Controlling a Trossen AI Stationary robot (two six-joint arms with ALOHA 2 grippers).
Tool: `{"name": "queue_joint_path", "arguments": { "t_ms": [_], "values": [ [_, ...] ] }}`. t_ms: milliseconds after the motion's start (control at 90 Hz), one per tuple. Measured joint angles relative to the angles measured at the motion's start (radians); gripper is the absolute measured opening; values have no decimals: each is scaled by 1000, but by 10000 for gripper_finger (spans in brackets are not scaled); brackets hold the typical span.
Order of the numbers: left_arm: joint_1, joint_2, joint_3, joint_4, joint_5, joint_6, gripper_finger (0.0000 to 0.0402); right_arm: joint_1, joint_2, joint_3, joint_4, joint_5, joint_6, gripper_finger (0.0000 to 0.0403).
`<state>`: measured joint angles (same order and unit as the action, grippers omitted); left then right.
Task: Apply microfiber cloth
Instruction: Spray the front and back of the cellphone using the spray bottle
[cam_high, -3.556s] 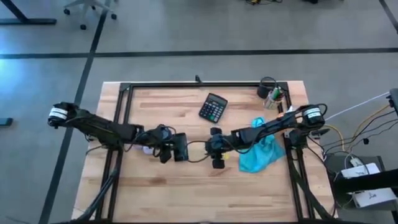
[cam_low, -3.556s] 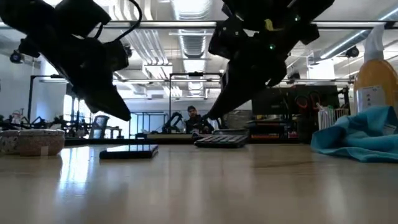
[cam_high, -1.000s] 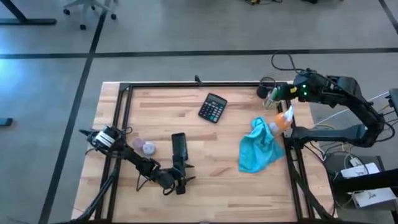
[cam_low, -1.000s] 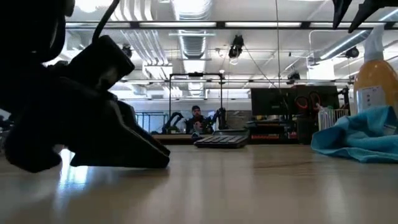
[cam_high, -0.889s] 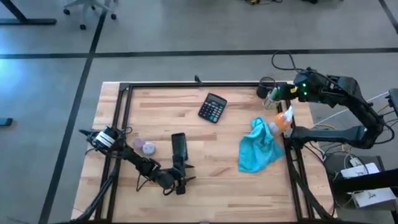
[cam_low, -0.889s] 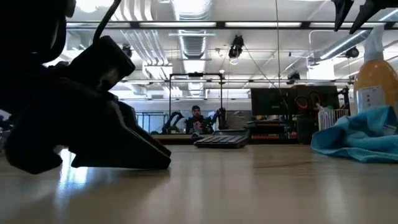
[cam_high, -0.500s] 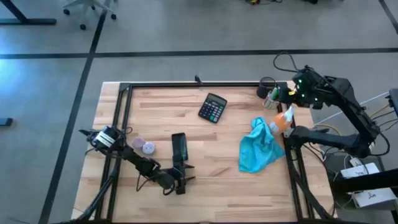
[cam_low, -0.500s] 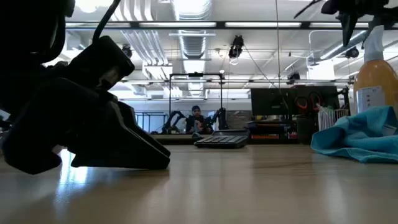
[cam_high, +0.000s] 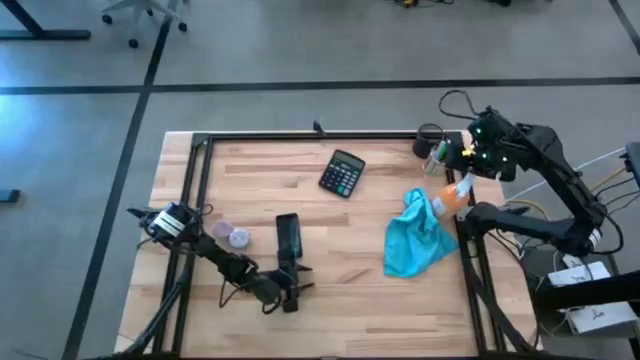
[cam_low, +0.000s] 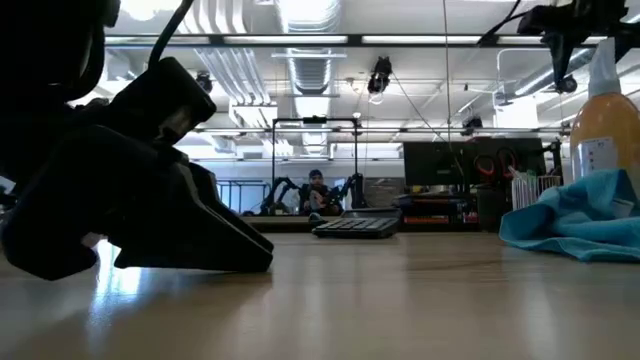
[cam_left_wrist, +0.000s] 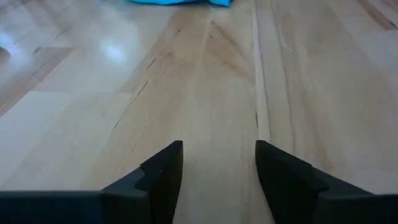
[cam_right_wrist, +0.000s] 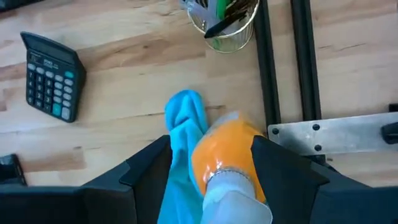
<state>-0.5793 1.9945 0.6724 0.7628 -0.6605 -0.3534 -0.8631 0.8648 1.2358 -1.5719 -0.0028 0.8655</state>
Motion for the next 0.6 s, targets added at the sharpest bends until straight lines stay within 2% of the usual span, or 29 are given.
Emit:
{"name": "queue_joint_path", "arguments": {
  "t_ms": [344,500,600],
  "values": [
    [0,0,3,-2,0,0,179,4,-23,2,-2,0,-284,206],
    [1,0,10,-3,-3,0,181,20,-51,68,19,-12,-462,201],
    [2,0,16,-3,-3,-4,184,21,-71,122,84,-65,-602,194]
  ]
}}
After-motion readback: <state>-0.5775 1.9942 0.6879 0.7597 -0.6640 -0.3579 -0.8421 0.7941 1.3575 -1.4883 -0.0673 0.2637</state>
